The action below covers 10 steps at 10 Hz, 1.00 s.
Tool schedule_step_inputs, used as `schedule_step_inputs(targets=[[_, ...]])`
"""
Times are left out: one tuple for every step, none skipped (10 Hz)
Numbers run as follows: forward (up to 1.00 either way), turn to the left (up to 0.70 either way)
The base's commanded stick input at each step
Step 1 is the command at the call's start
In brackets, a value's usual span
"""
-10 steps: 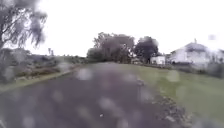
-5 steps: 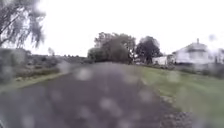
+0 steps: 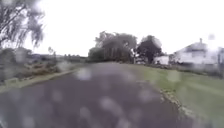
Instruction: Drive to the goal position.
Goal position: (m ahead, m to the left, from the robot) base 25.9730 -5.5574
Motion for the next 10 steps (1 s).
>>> schedule_step_inputs(targets=[[1.00, 0.00], [1.00, -0.40], [1.00, -0.40], [1.00, -0.40], [1.00, -0.23], [1.00, -0.13], [1.00, -0.02], [1.00, 0.00], [1.00, 0.00], [1.00, 0.00]])
